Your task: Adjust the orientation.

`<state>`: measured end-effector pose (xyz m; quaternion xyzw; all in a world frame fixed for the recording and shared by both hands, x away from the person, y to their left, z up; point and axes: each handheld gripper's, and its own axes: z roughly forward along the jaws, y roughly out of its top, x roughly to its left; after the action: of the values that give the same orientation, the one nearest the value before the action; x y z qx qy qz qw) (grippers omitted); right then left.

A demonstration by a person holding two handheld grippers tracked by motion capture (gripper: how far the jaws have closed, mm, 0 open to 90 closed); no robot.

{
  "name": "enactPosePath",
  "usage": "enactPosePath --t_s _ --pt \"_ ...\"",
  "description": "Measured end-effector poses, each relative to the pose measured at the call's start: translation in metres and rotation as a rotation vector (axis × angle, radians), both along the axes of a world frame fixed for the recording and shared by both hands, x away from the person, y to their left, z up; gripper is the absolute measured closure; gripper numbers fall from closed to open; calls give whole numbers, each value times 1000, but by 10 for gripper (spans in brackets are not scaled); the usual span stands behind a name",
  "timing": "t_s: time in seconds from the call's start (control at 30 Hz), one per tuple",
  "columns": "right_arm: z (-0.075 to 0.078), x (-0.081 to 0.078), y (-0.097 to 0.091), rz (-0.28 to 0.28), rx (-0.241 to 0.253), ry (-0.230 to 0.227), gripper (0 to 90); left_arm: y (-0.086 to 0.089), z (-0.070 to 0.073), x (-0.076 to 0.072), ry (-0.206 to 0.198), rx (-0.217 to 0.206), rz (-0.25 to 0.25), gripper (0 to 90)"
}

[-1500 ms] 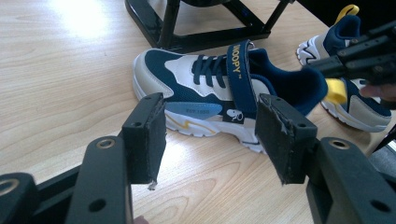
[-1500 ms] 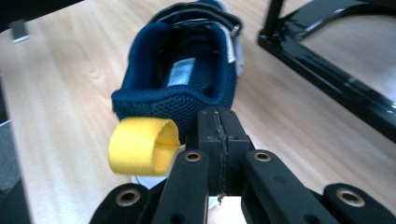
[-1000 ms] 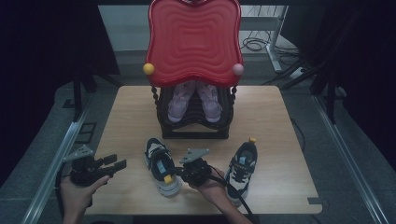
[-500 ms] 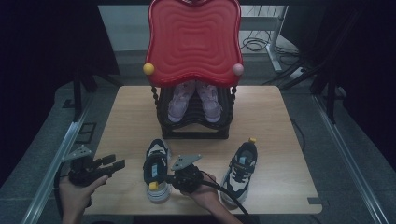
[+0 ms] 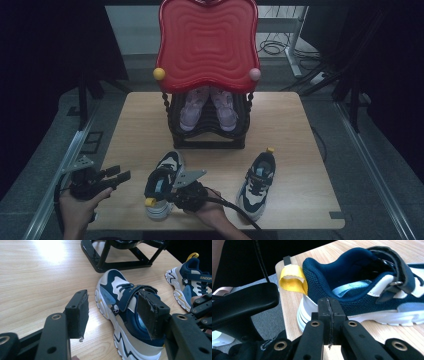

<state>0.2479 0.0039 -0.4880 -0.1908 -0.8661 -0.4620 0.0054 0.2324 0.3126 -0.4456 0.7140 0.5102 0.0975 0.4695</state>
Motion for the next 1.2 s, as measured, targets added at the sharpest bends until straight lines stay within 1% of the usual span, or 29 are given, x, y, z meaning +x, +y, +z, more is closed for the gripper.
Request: enactPosePath --t_s 0.07,0.2,0.33,0.5,0.67,0.73,0.83,0.93,1.03,1.13,1.2 --pt "0 0 4 9 0 -1 897 1 0 0 0 1 6 431" --pt "0 -2 14 26 -1 -7 898 1 0 0 3 -13 7 432" --pt "1 -4 26 46 -19 -33 897 1 1 -1 0 -18 6 430" --pt "1 -4 36 58 -17 -30 897 3 1 -1 -1 -21 9 429" --pt "0 -3 42 62 -7 -18 897 3 0 -1 4 -21 7 431" --pt "-1 -4 44 65 -10 -26 897 3 1 -2 1 -23 7 431" --pt "-1 -5 43 65 -19 -31 897 3 1 -2 -1 -25 8 431" --pt "0 -5 42 61 -12 -31 897 1 1 -2 -1 -23 4 431" --pt "0 -5 43 65 -13 -37 898 0 2 -2 -4 -20 0 431" --pt "-2 -5 44 74 -13 -28 898 0 1 -2 -3 -18 1 431" --pt "-1 -7 43 79 -20 -31 897 0 1 -2 -1 -18 3 430"
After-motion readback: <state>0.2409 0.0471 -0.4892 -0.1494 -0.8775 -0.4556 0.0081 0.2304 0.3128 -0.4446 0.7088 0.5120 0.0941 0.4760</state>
